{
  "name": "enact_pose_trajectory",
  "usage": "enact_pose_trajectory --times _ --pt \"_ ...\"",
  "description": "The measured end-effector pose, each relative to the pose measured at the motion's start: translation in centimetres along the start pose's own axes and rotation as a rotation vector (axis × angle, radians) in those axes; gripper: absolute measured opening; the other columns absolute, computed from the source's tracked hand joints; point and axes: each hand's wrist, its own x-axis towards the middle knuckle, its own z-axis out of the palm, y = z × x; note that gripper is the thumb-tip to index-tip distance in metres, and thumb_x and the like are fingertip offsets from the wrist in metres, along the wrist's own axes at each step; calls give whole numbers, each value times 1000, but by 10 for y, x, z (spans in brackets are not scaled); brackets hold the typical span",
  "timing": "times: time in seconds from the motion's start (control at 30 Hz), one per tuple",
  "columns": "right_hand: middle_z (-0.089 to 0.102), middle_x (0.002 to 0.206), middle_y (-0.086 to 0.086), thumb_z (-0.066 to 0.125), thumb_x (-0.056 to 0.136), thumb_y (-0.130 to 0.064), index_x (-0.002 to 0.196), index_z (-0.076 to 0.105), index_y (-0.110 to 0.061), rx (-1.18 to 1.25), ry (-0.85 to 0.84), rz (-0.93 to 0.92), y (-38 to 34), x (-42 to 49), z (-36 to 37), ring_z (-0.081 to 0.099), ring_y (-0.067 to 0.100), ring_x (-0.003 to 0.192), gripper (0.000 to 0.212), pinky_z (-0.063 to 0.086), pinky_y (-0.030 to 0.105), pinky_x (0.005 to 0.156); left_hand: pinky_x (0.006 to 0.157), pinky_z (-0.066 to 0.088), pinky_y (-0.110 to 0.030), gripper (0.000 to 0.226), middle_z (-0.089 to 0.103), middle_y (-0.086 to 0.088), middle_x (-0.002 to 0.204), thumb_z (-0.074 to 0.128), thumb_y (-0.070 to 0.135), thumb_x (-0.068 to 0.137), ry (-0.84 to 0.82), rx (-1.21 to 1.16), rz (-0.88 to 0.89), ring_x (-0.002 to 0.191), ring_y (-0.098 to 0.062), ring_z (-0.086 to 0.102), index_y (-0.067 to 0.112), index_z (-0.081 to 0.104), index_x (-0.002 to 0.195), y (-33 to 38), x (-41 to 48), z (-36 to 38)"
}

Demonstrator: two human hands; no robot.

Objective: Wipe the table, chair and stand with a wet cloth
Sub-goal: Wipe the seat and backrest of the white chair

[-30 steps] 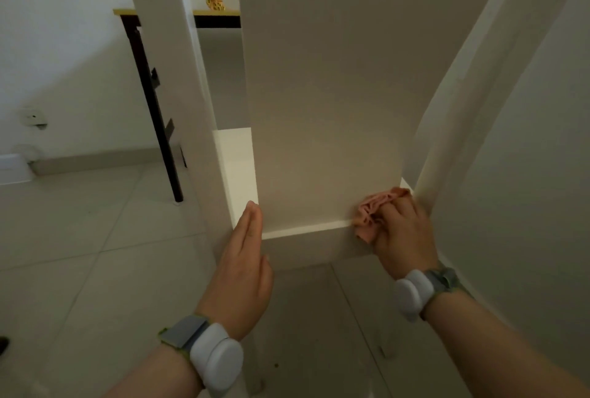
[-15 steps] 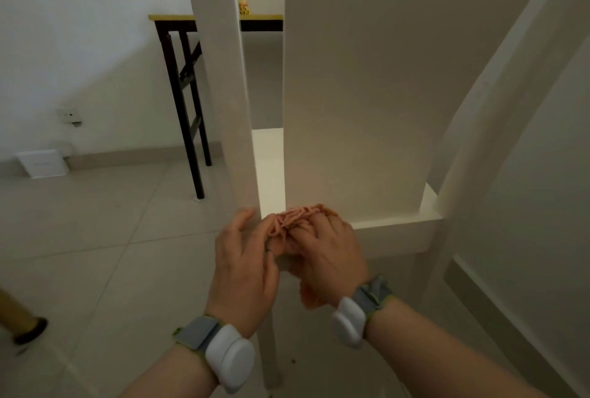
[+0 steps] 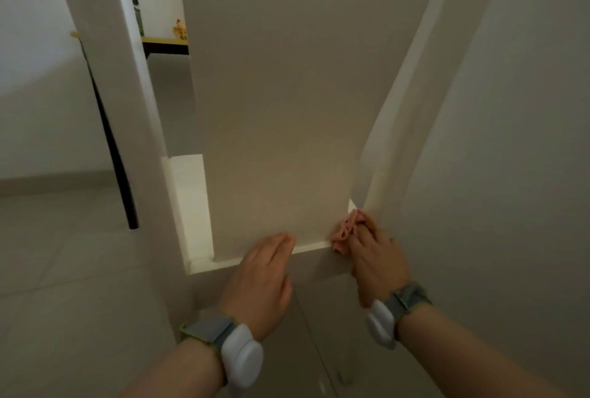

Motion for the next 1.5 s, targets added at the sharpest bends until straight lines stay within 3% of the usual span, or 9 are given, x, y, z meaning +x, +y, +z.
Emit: enact_pose_trajectory --times 0.07,0.13,0.3,0.53,0.67,0.77,0.9,1.3,1.5 --pt "58 122 9 66 73 -18 112 63 -14 -10 24 -65 4 7 -5 57 34 109 40 49 37 74 89 50 -36 55 62 -9 120 37 26 75 15 13 34 109 -22 58 11 42 128 4 12 -3" --pt "65 104 8 71 65 -18 90 69 -16 -74 105 -115 13 17 -19 64 31 93 25 48 32 63 91 49 -39 54 61 -11 121 39 26 75 60 9 61 110 -24 55 10 43 127 7 24 -12" --pt "65 93 2 51 64 -18 78 67 -22 -204 358 -142 40 56 -90 54 25 88 22 44 31 58 106 29 -42 53 56 -16 126 42 26 76 186 73 117 122 -29 39 11 43 127 15 63 -46" --pt "62 111 1 81 50 -16 101 66 -20 -209 529 -5 65 86 -172 49 27 89 53 43 34 65 108 17 -54 58 40 -16 144 40 30 75 309 313 112 136 -36 25 14 47 131 33 106 -106" --pt "53 135 5 84 51 -24 121 60 -19 -145 420 -99 70 68 -143 46 30 121 75 50 41 76 109 14 -55 61 36 -16 147 38 34 76 348 368 81 138 -36 21 13 45 133 37 124 -132" --pt "60 127 0 83 58 -31 120 63 -24 -181 346 -252 80 54 -133 54 27 110 65 53 36 69 108 18 -54 63 36 -16 146 37 36 75 336 409 53 138 -36 23 12 46 133 33 127 -140" --pt "61 120 -2 66 71 -33 106 66 -26 -239 499 -232 96 88 -189 49 25 97 36 47 37 67 108 20 -53 64 33 -17 145 37 35 74 334 450 67 137 -38 25 11 48 132 30 130 -142" --pt "48 140 14 67 72 -1 134 51 -9 21 845 -87 109 121 -256 55 39 90 65 52 41 77 110 9 -53 72 15 -17 153 37 39 75 606 526 97 141 -37 10 13 28 142 49 185 -223" --pt "53 125 21 52 89 -2 130 52 -6 221 921 8 128 125 -288 55 42 96 41 50 47 83 111 4 -55 70 16 -18 153 34 42 75 597 607 99 141 -39 10 14 38 139 24 188 -247"
